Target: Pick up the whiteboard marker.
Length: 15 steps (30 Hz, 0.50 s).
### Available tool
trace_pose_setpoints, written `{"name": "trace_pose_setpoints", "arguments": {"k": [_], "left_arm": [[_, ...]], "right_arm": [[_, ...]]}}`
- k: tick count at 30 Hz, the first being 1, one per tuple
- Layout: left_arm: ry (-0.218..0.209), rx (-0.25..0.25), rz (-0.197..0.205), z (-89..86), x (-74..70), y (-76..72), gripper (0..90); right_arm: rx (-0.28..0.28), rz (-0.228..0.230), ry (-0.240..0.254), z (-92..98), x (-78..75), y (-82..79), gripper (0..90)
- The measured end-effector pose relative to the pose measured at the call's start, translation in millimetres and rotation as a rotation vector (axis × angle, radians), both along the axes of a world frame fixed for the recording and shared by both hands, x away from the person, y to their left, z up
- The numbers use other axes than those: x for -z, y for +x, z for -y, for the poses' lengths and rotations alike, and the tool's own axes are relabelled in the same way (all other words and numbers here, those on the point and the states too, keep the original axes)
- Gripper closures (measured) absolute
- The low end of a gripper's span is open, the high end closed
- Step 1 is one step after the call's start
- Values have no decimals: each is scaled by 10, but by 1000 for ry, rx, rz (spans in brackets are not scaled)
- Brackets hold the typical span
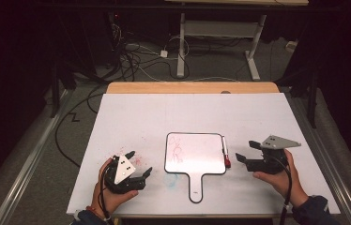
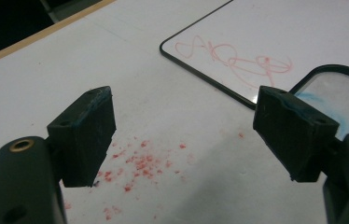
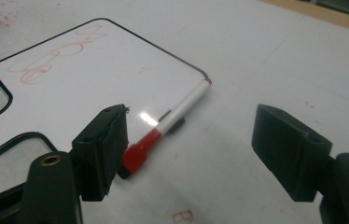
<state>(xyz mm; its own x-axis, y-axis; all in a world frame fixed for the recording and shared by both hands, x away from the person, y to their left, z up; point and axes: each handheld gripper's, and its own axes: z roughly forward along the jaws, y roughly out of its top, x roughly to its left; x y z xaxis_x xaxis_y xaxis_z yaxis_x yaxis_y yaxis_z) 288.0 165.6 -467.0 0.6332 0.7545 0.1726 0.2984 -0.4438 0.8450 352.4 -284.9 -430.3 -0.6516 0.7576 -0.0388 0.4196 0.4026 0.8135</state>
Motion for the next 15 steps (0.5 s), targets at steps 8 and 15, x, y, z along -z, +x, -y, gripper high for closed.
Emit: {"name": "trace_pose_setpoints", "arguments": {"k": [8,15], "left_arm": [[20,4,11,-5,-2,-6,199],[32,10,4,-2,6,-14,199]], "right_arm": [[39,-232,65,-210,59,488,389],[63,-356,88,-344,221,731,512]]}}
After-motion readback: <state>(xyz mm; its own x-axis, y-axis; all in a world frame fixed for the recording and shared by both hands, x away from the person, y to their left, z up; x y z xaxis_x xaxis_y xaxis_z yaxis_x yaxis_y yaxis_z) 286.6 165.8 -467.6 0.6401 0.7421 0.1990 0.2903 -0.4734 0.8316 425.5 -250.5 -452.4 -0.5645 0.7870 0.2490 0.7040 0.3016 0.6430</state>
